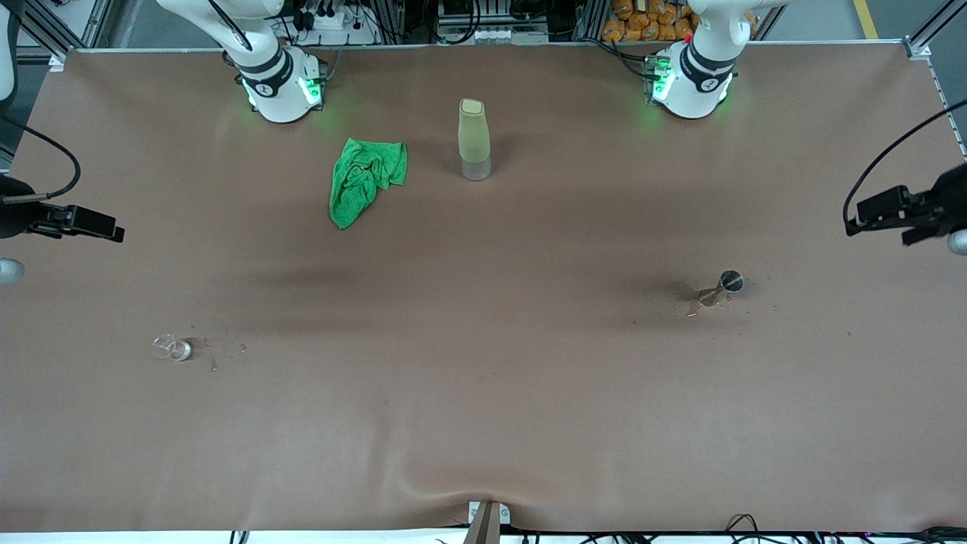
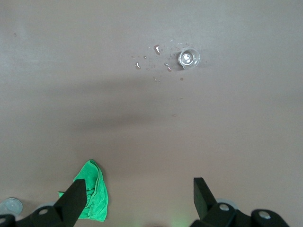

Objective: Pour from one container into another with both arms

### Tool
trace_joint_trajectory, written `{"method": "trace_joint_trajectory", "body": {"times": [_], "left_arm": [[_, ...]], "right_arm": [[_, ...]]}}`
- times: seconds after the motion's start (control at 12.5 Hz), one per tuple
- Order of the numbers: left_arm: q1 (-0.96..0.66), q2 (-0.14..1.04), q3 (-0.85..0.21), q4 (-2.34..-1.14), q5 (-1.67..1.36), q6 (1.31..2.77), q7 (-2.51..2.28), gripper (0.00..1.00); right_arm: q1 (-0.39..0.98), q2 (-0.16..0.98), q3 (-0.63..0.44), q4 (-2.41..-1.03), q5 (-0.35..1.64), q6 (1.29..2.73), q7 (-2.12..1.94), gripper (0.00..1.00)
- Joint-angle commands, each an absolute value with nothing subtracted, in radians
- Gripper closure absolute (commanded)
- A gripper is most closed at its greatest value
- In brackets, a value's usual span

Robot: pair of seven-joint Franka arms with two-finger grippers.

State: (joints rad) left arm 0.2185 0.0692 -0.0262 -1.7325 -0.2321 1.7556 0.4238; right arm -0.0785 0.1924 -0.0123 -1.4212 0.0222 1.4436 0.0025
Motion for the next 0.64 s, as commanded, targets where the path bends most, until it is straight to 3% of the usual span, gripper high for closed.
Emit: {"method": "trace_joint_trajectory", "body": {"times": [0.0, 0.56], "left_arm": [[0.281, 0.075, -0.034, -1.84, -0.345, 1.842, 0.668, 0.0], [0.438, 0.267, -0.034, -1.974, -0.751, 1.858, 1.449, 0.0]], "right_arm": [[-0.118, 0.227, -0.009, -1.408, 0.026, 1.437, -0.002, 0.0], [-0.345, 0.299, -0.009, -1.393, 0.107, 1.584, -0.655, 0.0]]}}
